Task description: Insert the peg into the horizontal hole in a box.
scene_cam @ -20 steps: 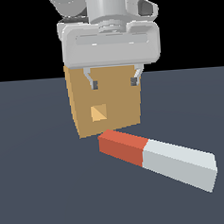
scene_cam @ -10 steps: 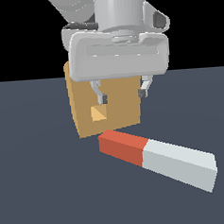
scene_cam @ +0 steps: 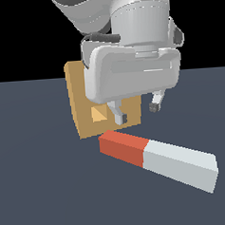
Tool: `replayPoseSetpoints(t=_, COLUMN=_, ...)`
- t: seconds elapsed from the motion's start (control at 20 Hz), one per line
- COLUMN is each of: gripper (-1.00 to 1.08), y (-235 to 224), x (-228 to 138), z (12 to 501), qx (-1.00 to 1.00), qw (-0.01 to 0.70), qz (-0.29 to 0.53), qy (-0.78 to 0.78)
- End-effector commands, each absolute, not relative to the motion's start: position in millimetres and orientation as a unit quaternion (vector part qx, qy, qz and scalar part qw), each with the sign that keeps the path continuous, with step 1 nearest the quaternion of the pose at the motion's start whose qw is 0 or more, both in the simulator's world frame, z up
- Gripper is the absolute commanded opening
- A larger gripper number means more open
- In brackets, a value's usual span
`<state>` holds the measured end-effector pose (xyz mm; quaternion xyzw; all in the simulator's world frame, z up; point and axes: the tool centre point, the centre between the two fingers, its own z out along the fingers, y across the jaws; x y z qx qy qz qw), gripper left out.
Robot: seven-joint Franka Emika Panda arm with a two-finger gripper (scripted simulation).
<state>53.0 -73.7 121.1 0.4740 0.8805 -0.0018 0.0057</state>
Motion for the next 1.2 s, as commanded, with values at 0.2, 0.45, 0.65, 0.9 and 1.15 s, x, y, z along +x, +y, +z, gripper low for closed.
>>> replayPoseSetpoints(t=0.2, gripper=1.0, y=-88.2, x=74.3, z=101.4, qx=0.402, qw=0.003, qz=-0.001, qy=0.915)
replayPoseSetpoints(t=0.45, gripper=1.0, y=-95.4, x=89.9, z=88.4, qx=0.354, qw=0.002, qz=0.0, qy=0.935)
replayPoseSetpoints(t=0.65, gripper=1.0, y=-98.5, x=99.7, z=80.7, qx=0.324, qw=0.001, qz=0.0, qy=0.946)
replayPoseSetpoints(t=0.9, gripper=1.0, y=-100.2, x=107.7, z=74.8, qx=0.301, qw=0.0, qz=0.0, qy=0.954)
replayPoseSetpoints(t=1.15, gripper=1.0, y=-100.6, x=110.9, z=72.6, qx=0.292, qw=0.0, qz=0.0, qy=0.956)
